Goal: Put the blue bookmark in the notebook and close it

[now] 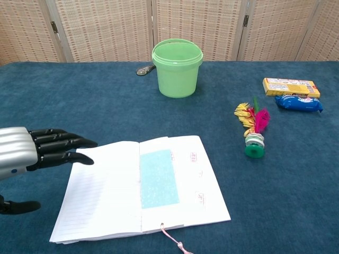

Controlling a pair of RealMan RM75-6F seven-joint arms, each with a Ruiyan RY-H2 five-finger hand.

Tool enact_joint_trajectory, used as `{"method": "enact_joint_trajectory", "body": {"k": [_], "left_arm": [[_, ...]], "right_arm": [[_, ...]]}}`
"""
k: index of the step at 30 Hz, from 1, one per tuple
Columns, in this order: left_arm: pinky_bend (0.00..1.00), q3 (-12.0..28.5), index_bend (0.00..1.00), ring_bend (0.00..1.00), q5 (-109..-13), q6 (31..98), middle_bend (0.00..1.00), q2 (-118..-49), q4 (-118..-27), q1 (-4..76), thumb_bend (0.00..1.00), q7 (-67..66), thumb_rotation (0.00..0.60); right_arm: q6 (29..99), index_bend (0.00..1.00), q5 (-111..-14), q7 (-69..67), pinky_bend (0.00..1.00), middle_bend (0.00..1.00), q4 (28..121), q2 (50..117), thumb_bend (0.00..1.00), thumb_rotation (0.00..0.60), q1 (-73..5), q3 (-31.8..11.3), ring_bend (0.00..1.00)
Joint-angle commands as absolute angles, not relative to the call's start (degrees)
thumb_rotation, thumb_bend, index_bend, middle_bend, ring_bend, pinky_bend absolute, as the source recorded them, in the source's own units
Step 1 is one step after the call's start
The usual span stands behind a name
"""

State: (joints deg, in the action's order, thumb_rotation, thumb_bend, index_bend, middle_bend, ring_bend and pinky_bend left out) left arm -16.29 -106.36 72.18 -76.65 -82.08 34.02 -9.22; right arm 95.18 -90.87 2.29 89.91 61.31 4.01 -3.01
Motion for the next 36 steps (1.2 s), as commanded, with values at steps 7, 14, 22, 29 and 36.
{"method": "enact_joint_trajectory", "body": {"k": [7, 14, 22, 29, 36], "left_arm": [[0.14, -17.5, 0.1, 0.0, -108.5, 71.8, 0.0, -79.7, -76.0, 31.3, 0.31, -8.1, 0.6], [0.14, -16.9, 0.08, 0.0, -109.3, 71.7, 0.0, -82.3, -72.4, 30.3, 0.31, -8.0, 0.6], [0.14, -16.4, 0.08, 0.0, -109.5, 70.5, 0.0, -84.1, -71.1, 30.1, 0.31, -7.4, 0.6], [0.14, -15.6, 0.08, 0.0, -110.1, 69.7, 0.0, -85.9, -71.5, 30.5, 0.31, -7.7, 0.6], [0.14, -14.5, 0.08, 0.0, -109.7, 68.0, 0.0, -87.0, -71.8, 31.2, 0.31, -8.5, 0.6]], "right_arm": [[94.9, 0.16, -91.2, 2.9, 0.14, 0.09, 90.3, 61.5, 0.26, 0.6, 3.7, -2.9, 0.09], [95.0, 0.16, -91.2, 3.4, 0.14, 0.09, 90.7, 61.4, 0.26, 0.6, 3.7, -2.8, 0.09], [95.5, 0.16, -91.3, 3.9, 0.14, 0.09, 91.2, 61.2, 0.26, 0.6, 4.0, -2.7, 0.09], [95.5, 0.16, -91.1, 3.9, 0.14, 0.09, 91.2, 61.3, 0.26, 0.6, 4.1, -2.8, 0.09], [96.1, 0.16, -90.9, 3.7, 0.14, 0.09, 91.2, 61.0, 0.26, 0.6, 4.5, -2.8, 0.09]]}}
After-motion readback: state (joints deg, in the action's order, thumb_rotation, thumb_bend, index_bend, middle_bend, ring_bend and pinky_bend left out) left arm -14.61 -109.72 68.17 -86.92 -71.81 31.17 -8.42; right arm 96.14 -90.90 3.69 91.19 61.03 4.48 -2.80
